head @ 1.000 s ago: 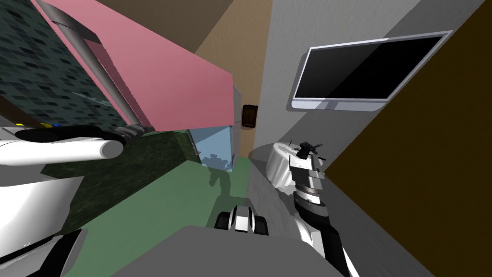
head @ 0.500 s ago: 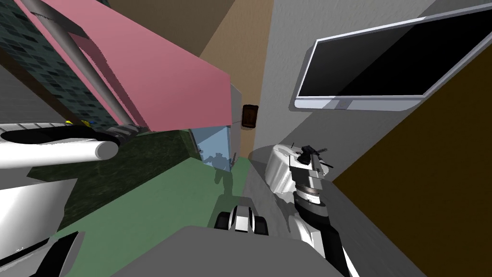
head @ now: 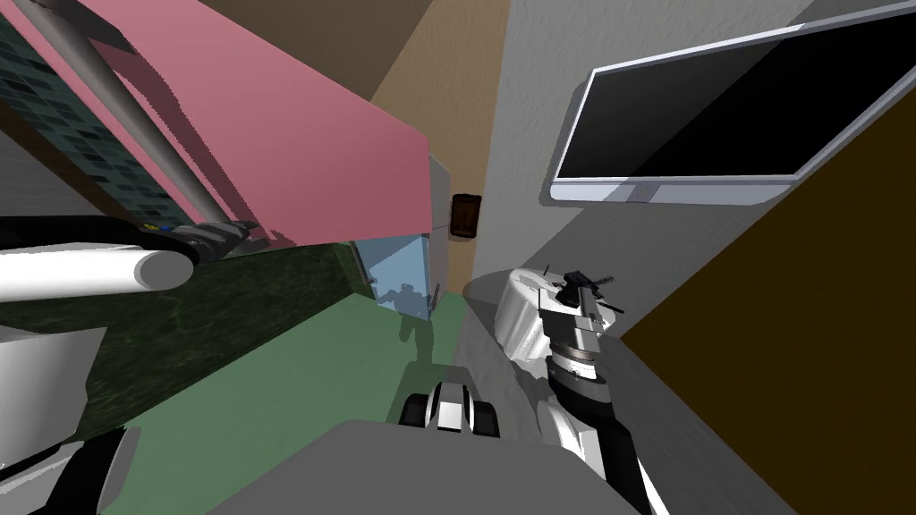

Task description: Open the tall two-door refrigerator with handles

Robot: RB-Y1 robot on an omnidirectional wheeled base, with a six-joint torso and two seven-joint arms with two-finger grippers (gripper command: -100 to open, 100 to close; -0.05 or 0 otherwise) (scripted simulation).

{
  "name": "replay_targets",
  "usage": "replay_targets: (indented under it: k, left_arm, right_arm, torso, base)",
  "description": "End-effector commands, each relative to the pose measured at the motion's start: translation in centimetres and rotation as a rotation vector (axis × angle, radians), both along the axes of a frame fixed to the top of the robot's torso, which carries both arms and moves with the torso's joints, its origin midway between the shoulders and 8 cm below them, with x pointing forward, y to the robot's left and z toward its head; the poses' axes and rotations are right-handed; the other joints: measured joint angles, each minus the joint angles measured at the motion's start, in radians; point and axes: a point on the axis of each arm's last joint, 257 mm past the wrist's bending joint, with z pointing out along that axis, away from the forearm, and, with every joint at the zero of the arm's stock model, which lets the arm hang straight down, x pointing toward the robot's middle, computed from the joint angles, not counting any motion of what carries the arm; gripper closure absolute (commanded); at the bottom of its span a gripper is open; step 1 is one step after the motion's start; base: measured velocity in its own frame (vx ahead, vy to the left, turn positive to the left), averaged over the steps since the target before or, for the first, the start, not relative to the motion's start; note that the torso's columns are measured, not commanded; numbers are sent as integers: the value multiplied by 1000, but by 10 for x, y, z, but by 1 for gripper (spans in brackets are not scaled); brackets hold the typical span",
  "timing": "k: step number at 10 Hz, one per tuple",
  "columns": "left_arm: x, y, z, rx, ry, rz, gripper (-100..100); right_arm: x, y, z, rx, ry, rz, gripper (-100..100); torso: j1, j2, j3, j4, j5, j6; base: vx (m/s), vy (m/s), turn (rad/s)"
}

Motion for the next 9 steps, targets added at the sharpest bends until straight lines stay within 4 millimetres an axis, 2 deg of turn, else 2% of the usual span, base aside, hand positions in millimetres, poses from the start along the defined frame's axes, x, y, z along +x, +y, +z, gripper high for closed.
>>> replay_targets:
  k: [1,3,4,5,9]
  left_arm:
    - [-7,-4,13,-2,2,1,-100]
    - [-12,-8,23,-2,3,0,-100]
    - [-11,-7,20,0,1,0,-100]
    - [-11,-7,20,-2,2,1,0]
    - [-11,-7,20,-2,2,0,0]
  right_arm:
    - [0,0,0,0,0,0,0]
    - [0,0,0,0,0,0,0]
    - [0,0,0,0,0,0,0]
    - [0,0,0,0,0,0,0]
    - [0,0,0,0,0,0,0]
  torso:
    - [-2,1,1,0,0,0]
    - [0,1,1,0,0,0]
    - [1,1,1,0,1,0]
    - [2,1,1,0,1,0]
    - [1,1,0,0,1,0]
  base:
    - [25,13,3]
    - [22,12,2]
    - [10,4,0]
    - [0,0,0]
    - [0,0,0]
